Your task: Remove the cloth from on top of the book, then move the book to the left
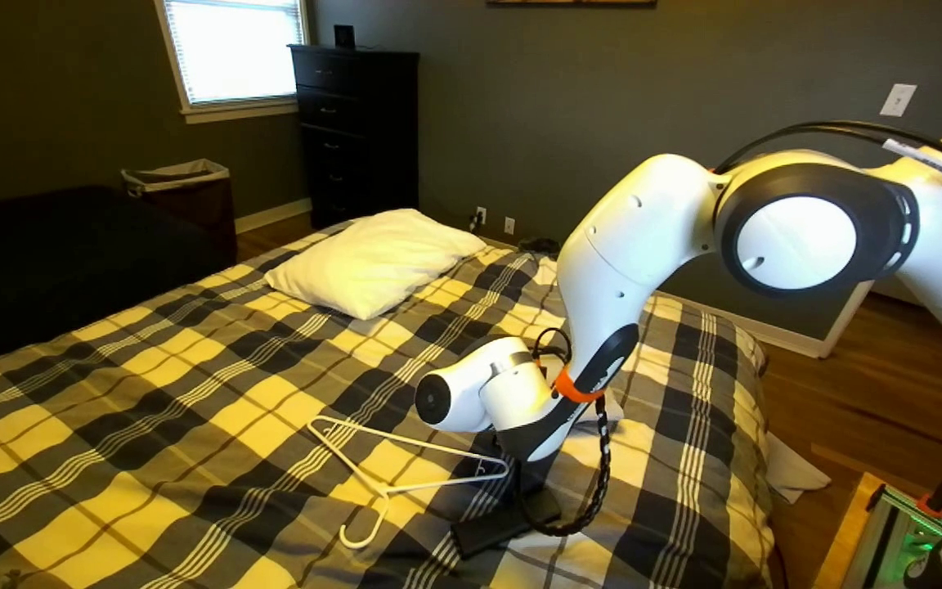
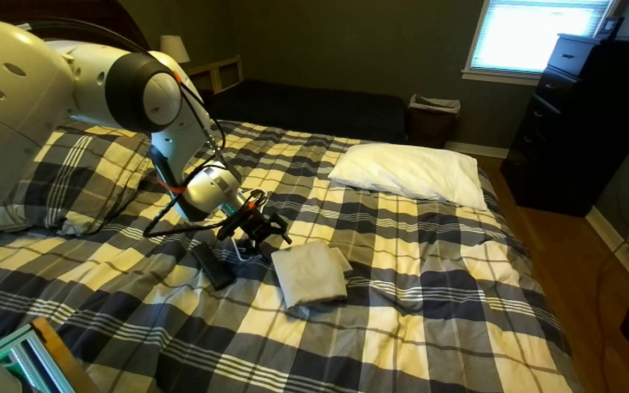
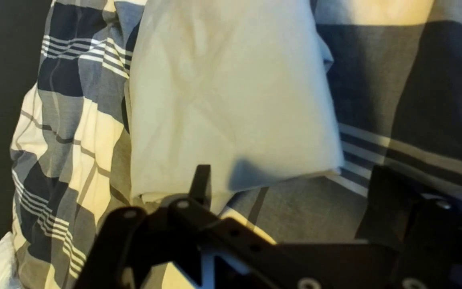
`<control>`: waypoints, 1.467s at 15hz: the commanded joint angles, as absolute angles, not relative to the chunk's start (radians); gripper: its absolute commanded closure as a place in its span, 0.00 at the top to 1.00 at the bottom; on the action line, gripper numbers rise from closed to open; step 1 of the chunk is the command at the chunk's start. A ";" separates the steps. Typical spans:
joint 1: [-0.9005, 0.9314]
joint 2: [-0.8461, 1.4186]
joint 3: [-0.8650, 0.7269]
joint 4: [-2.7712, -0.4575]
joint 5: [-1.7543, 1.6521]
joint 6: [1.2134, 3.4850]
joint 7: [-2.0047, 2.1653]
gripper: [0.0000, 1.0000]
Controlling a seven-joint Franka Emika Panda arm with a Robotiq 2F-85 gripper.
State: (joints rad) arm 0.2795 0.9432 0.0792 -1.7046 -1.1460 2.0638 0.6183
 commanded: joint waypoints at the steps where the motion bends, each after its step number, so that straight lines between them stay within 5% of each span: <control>1: 0.282 0.974 0.078 -1.691 -1.054 1.985 0.599 1.00; 16: 0.318 1.011 0.017 -1.609 -1.073 1.834 0.642 0.97; 17: 0.318 1.009 0.018 -1.611 -1.070 1.833 0.645 0.73; 19: 0.313 1.001 0.018 -1.624 -1.062 1.835 0.657 0.68; 22: 0.304 1.001 0.021 -1.633 -1.054 1.845 0.664 0.43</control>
State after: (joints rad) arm 0.3114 0.9880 0.0206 -1.6336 -1.0551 1.8377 0.6451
